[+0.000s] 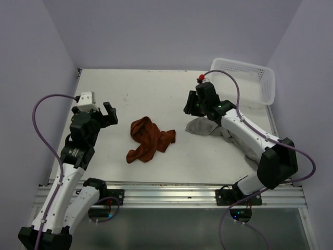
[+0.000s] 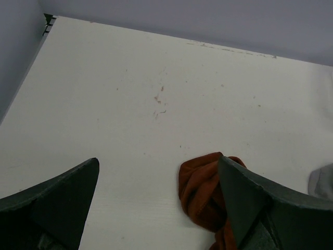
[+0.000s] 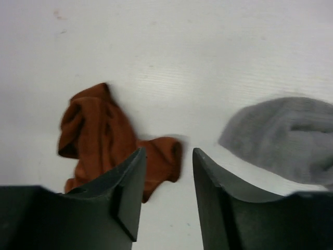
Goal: Roll the towels
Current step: Move the towel to the center of the board, then flatten the towel
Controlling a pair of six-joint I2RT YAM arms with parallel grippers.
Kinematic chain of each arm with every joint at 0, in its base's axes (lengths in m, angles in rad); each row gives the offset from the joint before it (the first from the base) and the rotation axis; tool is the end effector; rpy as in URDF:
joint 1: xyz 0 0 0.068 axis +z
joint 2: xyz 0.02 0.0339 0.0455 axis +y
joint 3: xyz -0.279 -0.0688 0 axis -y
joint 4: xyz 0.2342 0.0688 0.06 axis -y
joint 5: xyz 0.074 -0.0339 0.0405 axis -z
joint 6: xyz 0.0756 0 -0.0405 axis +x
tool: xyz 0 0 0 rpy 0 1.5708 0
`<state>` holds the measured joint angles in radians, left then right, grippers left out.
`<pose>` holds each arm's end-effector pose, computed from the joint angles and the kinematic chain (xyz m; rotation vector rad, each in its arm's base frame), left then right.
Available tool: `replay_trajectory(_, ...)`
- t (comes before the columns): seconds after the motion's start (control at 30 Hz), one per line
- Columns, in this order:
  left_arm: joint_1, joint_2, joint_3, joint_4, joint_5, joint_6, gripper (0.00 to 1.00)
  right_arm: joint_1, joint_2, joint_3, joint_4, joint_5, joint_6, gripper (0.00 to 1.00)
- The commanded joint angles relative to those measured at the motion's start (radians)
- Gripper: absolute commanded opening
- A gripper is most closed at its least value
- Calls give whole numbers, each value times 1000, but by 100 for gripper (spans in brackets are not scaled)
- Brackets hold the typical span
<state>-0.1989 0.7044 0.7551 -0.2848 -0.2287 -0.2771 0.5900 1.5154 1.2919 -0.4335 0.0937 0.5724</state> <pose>0.1817 -0.0191 0.3317 -0.2326 1.7856 -0.1337 0.3067 0.1969 0.3075 0.0324 2.2773 0.5253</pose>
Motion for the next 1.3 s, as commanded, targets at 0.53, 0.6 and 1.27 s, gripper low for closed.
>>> replay_trajectory(0.53,-4,67,13,32,158,1,100,-286,198,-212,55,98,20,38)
replay_trajectory(0.6,-4,67,12,33,163,1,100,-334,195,-244,53,121,1,38)
replay_trajectory(1.27,-4,79,12,39,189,-1,100,-273,-118,-301,18,103,-143,49)
